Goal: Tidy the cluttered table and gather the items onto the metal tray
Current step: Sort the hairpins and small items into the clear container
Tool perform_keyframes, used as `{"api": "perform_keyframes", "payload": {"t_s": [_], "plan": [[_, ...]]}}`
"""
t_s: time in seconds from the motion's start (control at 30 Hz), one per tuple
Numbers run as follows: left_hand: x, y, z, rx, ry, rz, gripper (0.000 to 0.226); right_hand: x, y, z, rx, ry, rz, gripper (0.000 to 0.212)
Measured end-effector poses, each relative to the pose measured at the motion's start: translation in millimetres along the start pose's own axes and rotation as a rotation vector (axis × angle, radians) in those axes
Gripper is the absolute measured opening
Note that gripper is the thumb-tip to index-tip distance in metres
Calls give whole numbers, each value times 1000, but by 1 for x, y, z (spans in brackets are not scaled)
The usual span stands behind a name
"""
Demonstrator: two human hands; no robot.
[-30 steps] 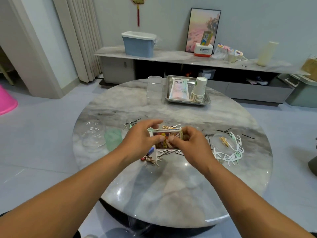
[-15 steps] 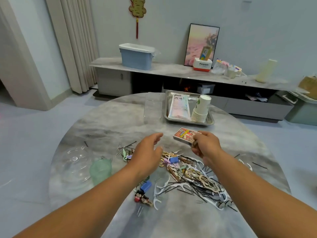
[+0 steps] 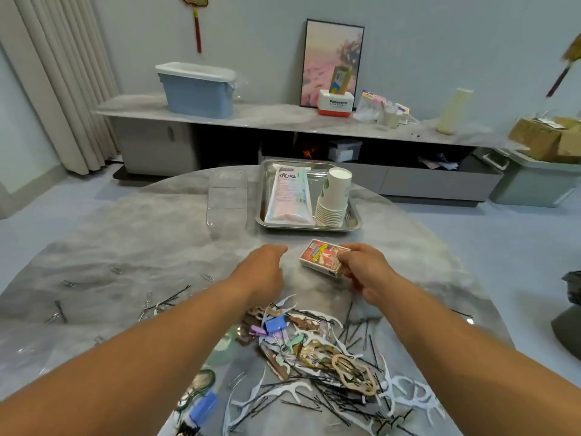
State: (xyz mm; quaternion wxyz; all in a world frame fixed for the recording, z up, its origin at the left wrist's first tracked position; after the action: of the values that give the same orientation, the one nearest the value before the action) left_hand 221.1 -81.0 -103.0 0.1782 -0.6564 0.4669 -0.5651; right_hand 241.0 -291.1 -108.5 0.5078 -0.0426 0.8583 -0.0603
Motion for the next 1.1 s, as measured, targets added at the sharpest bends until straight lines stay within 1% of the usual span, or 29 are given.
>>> {"api": "perform_keyframes", "payload": {"t_s": [0.07,0.13,0.23,0.27,0.33,0.43,0.53,0.6,0.7,0.73,0.87,0.9,1.03,1.1], "plan": [[-9,2,4,-15,-37,14,61,-1,1,8,-36,-48,-31,21],[-16,5,6,-27,-61,-13,59,-3,-5,15,-21,-119,-113,23],[-22,6,-2,8,-51,-38,53,-12,-28,11,105,-328,-370,21],[-21,7,-6,29,-34,-35,52,-12,-41,3,157,-396,-460,24],[-21,9,-16,64,-5,-47,50,-3,-68,-12,233,-479,-615,43],[-17,17,-30,92,29,-50,50,29,-114,-34,305,-466,-729,61],[-12,26,-45,107,48,-33,50,62,-148,-48,334,-424,-775,60],[-11,33,-55,109,52,-20,51,79,-158,-51,305,-377,-805,58],[-9,43,-69,105,60,-7,53,89,-146,-55,196,-367,-857,72],[-7,46,-73,103,64,-6,53,89,-137,-57,156,-366,-860,75],[4,54,-90,116,78,10,54,88,-93,-62,8,-397,-910,60],[6,55,-95,125,86,18,54,87,-81,-66,-15,-406,-911,60],[10,58,-111,188,121,19,51,90,-35,-83,-63,-410,-883,75],[11,58,-121,252,134,-3,48,90,-6,-90,-93,-415,-885,73]]}}
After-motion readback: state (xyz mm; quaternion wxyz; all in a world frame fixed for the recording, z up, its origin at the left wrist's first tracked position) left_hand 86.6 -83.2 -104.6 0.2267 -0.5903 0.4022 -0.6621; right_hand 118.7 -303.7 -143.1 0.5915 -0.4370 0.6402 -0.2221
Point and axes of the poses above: each hand's wrist, its own z-axis towards the middle knuckle, its own y-axis out of the palm, x = y × z, the point moved 4 cm from there along z, towards the middle knuckle, and after that the axes turned 12 degrees about -x, right-handed, at the moved point
